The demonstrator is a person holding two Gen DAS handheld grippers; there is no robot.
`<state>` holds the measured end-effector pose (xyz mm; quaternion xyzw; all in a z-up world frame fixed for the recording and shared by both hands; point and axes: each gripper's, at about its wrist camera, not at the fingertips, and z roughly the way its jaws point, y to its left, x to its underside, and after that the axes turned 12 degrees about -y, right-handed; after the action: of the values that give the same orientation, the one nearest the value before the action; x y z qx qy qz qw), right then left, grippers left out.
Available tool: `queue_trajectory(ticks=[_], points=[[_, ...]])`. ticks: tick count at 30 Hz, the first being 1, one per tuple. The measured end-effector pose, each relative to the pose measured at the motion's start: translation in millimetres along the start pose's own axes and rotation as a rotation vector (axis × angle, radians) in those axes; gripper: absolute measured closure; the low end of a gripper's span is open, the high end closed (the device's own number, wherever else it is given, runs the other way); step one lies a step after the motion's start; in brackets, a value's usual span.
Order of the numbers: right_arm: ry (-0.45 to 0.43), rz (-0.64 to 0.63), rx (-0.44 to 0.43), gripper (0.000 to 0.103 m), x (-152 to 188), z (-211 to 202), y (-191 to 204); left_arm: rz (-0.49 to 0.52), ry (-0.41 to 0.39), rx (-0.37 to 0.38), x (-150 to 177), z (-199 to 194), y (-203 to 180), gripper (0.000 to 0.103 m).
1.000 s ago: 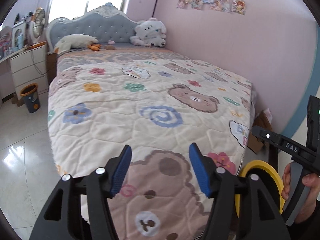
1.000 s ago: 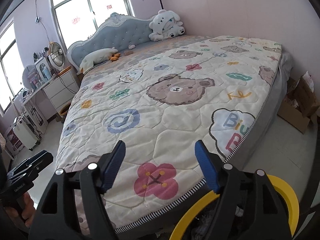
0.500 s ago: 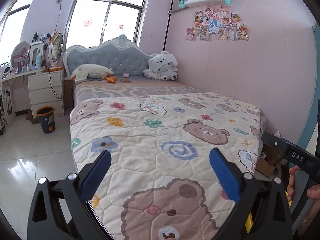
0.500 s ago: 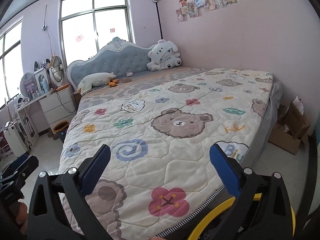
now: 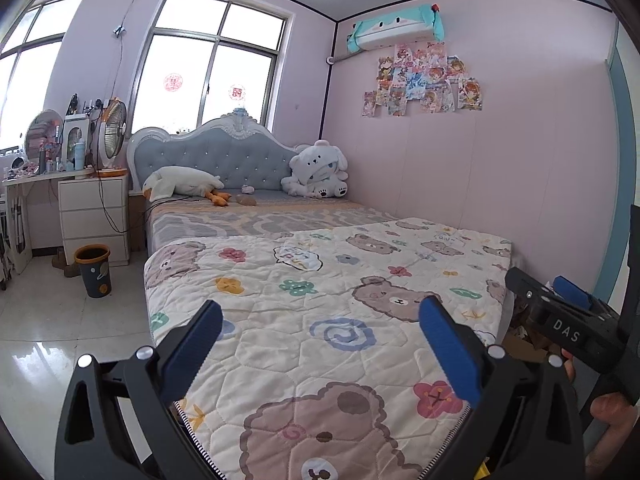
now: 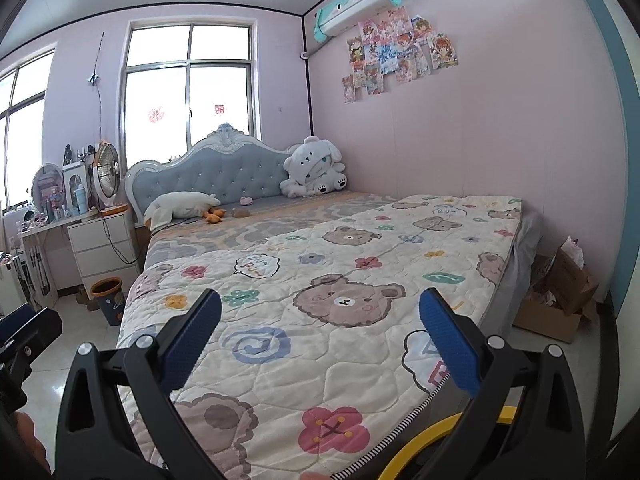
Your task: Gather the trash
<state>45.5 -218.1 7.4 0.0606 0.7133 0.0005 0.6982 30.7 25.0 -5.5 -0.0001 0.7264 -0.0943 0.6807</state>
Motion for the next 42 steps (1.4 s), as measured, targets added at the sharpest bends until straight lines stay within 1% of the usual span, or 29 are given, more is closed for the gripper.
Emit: queue_trajectory(ticks=[7, 26, 42], points=[[0.013, 0.011, 0.009, 0.008, 1.4, -2.0, -2.1, -0.005, -0.019, -0.014, -3.9, -4.9, -0.2, 0.008], [0.050, 0.029, 0.025, 0.008, 8.8, 5.4, -5.4, -0.021, 0.002, -0.011, -1.2, -1.0, 2.1, 0.008], [0.064, 0.033, 0.034, 0.008, 14.6, 11.4, -8.7, -0.023, 0.010, -0.008, 2.8, 0.1, 4.5, 0.008]])
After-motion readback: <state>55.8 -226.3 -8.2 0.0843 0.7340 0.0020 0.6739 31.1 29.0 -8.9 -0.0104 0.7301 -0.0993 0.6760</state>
